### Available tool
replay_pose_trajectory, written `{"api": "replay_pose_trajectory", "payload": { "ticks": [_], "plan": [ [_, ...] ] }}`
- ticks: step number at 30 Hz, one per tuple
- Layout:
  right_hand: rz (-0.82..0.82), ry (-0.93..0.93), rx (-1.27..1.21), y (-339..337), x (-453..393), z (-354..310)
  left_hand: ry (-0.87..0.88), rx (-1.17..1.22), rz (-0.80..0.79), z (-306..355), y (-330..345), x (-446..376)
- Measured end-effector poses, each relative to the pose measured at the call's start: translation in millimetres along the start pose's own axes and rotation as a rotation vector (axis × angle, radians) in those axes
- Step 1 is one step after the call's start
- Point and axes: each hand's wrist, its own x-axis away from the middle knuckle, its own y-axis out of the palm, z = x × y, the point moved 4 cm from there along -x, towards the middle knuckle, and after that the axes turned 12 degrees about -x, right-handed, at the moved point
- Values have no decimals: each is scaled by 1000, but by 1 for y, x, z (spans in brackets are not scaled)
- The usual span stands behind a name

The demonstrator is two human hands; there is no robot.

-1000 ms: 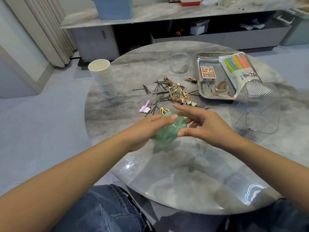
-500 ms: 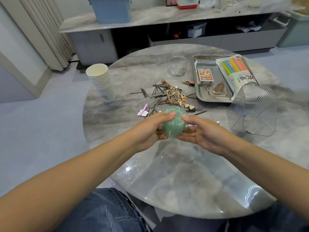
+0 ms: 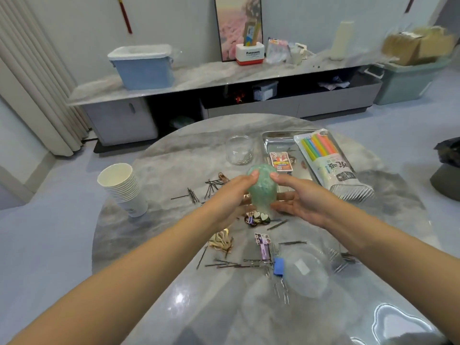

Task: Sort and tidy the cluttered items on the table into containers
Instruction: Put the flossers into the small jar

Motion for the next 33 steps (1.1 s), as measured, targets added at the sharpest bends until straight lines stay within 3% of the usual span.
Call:
{"api": "replay_pose_trajectory", "payload": {
  "ticks": [6, 13, 18, 23, 29, 33],
  "plan": [
    [24, -6, -31, -33, -67, -56, 9, -29, 78, 28, 5, -101],
    [292, -36, -65, -66, -172, -93, -82, -119, 123, 42, 22, -213],
    [431, -78, 16, -91, -225, -103, -108, -336, 209, 36, 21, -275],
    [528, -147, 181, -101, -258, -113, -69, -305, 202, 31, 21, -308],
    [486, -209, 401, -96, -267, -114, -54, -274, 274, 15, 18, -319],
    [374, -179, 501, -99, -267, -98, -18, -399, 215, 14, 21, -315]
  ]
}}
